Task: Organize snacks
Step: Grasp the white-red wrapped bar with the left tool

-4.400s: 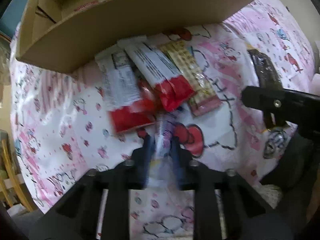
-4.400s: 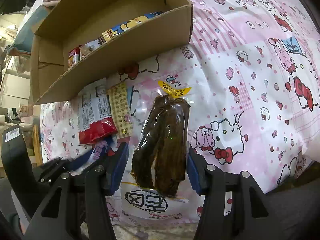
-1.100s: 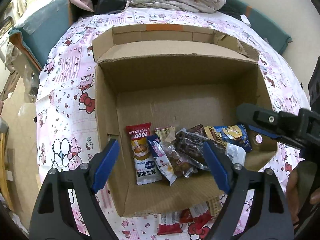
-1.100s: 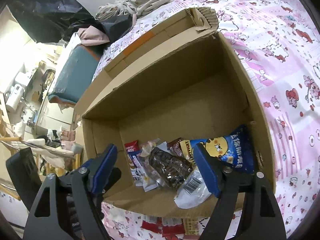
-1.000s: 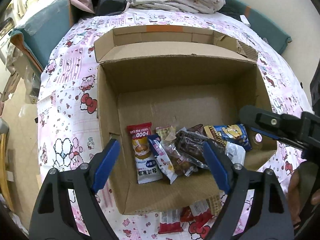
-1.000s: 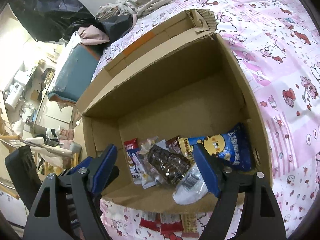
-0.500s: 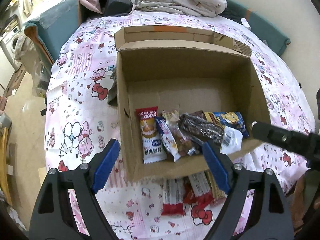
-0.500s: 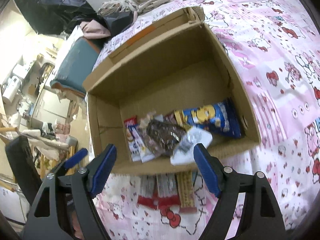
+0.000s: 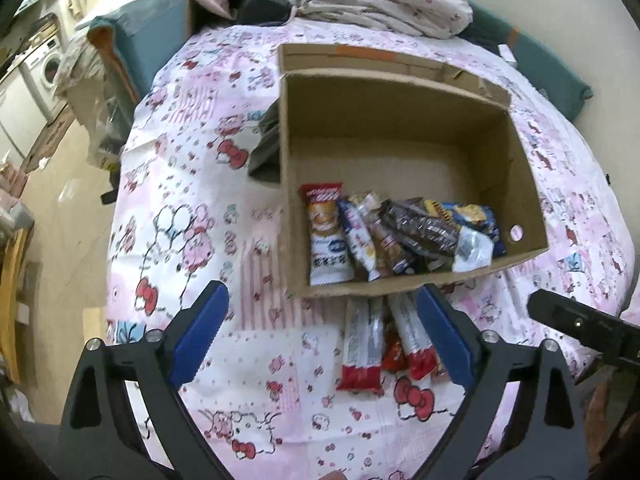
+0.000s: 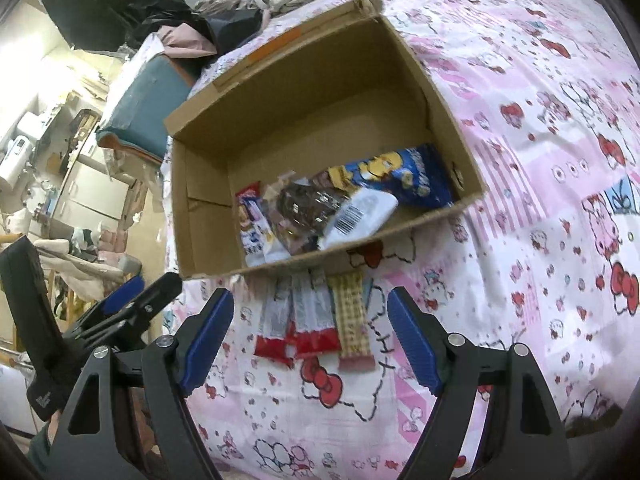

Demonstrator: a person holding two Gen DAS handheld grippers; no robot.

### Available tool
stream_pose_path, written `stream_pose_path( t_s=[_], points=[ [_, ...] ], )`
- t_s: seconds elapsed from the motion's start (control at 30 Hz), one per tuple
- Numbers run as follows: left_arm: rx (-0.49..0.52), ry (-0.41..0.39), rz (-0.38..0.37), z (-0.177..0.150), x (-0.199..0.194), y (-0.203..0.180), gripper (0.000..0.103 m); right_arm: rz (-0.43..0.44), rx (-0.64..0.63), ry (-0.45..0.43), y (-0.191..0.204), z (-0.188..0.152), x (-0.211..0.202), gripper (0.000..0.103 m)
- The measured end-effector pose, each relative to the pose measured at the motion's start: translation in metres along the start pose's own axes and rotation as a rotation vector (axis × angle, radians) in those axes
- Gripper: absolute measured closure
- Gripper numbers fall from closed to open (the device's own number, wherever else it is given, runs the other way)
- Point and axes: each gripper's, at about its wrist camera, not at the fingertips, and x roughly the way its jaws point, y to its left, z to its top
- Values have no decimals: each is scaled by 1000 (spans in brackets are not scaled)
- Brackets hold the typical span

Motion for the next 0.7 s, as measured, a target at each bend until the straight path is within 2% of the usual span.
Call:
stream_pose_path(
  t_s=[0.2,0.37,0.43,0.53,0.7],
  points=[
    [-39,73,51,-13,17,14,10,-30,98,44,-30,-13,9,20],
    [-94,164,37,-20,43,25,11,-42,196,52,-53,-12,10,20],
    [-101,199,36,-24,55,24,23,-43,225,55,-59,-12,11,20],
    [-88,257,12,-30,75,16,33,-44,239,62,-63,-11,14,20],
    [1,303,2,-37,104,-10,35,-49,233,72,-63,-9,21,20]
  ],
)
